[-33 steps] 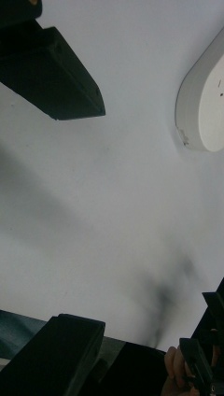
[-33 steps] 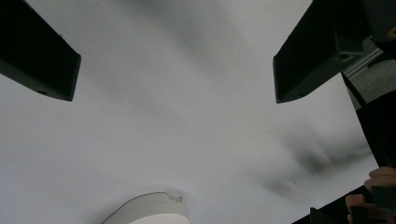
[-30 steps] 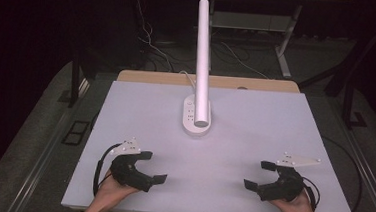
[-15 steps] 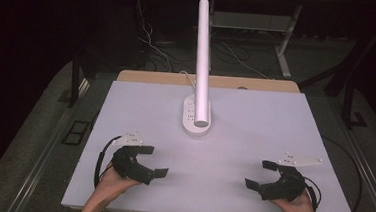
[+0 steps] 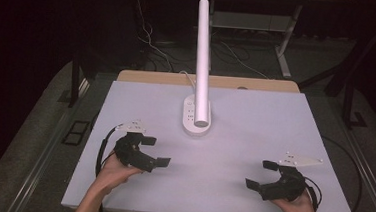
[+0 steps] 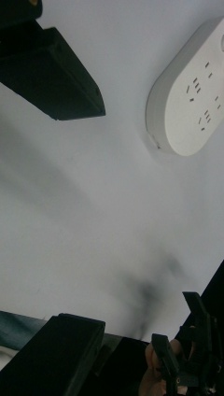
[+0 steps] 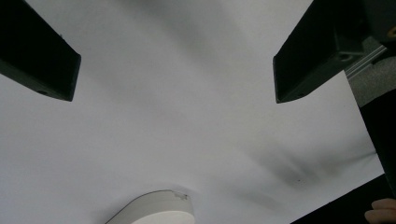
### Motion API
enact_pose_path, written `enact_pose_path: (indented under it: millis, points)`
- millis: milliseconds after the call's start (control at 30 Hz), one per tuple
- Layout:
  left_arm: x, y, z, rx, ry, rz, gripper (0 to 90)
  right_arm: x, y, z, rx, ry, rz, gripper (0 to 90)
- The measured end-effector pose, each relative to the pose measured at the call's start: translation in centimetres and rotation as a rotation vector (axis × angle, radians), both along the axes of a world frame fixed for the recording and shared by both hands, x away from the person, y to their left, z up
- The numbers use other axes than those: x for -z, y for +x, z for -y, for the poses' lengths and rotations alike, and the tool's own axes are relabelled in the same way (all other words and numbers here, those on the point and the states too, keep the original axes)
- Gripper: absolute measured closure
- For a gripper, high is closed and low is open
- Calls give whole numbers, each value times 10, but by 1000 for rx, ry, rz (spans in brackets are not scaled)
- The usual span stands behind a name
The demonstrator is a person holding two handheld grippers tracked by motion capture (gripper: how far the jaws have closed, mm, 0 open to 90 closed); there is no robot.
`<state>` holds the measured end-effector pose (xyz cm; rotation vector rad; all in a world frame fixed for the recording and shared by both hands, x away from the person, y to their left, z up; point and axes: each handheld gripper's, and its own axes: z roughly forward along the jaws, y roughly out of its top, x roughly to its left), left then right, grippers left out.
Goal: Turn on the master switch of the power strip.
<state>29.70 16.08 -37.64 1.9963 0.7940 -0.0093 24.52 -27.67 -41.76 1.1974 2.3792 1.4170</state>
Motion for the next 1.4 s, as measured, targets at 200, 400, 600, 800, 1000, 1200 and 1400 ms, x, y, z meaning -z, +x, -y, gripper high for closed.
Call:
enact_pose_path:
  millis: [200, 400, 600, 800, 1000, 1200, 1400]
  points:
    - [-3, 6, 1, 12, 0, -7, 0, 0, 0, 0, -1, -2, 3, 3]
    - [-9, 16, 2, 13, 25, -9, 0, 0, 0, 0, -4, -5, 4, 3]
    - [-14, 26, 4, 12, 32, -6, 0, 0, 0, 1, -4, -4, 6, 3]
    - [-20, 37, 7, 19, 49, -1, 0, 0, -1, 2, 1, -3, 6, 3]
    - [-24, 46, 8, 11, 53, -2, 1, 0, -1, 3, 4, -3, 6, 3]
    - [-27, 57, 11, 8, 57, 2, 2, -1, -2, 3, 7, -1, 3, 3]
    - [-28, 66, 12, 9, 76, 0, 6, 0, -1, 4, 5, -2, 8, 3]
